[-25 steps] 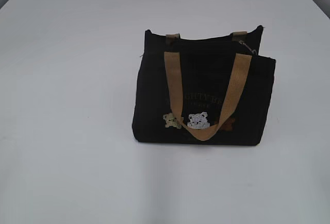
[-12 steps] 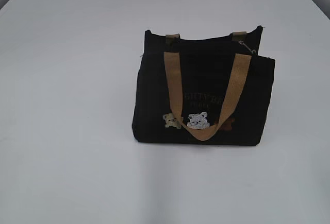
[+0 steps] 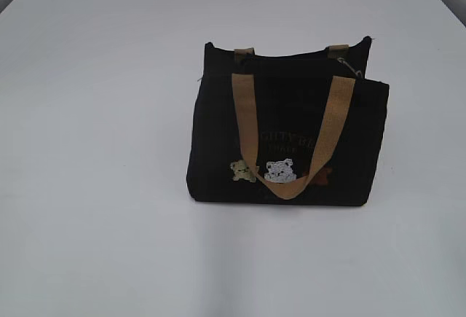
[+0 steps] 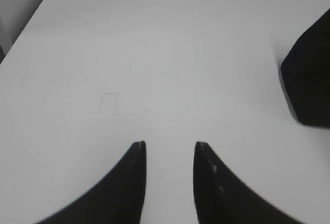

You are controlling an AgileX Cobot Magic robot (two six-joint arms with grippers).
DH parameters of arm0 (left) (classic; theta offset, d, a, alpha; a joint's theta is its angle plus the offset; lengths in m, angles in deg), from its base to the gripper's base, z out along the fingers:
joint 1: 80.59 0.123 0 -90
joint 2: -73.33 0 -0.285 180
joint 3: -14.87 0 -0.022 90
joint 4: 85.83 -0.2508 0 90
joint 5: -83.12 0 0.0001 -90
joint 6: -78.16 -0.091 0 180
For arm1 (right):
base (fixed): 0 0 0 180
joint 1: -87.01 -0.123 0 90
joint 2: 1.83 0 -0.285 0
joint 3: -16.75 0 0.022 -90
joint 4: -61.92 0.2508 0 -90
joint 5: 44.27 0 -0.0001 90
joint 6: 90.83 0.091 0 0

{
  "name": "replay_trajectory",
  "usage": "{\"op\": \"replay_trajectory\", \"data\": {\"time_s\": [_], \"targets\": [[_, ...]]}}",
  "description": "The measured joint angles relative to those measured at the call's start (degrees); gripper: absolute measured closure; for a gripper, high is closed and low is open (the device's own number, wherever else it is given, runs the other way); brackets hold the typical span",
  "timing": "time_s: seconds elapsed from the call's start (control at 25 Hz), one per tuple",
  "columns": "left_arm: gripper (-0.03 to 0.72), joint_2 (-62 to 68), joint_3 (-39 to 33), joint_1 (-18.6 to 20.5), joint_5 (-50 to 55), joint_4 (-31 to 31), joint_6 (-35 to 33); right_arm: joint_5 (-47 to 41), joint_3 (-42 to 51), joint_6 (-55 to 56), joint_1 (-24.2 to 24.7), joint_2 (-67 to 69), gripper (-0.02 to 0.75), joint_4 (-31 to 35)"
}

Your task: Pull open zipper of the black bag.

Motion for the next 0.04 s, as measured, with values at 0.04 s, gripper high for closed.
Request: {"op": "replay_trajectory", "data": {"time_s": [0.04], "targets": [[0.450, 0.0, 0.0, 0.0, 0.0, 0.0, 0.0, 0.0, 0.0, 0.0, 0.0, 0.0, 0.444, 0.0]]}}
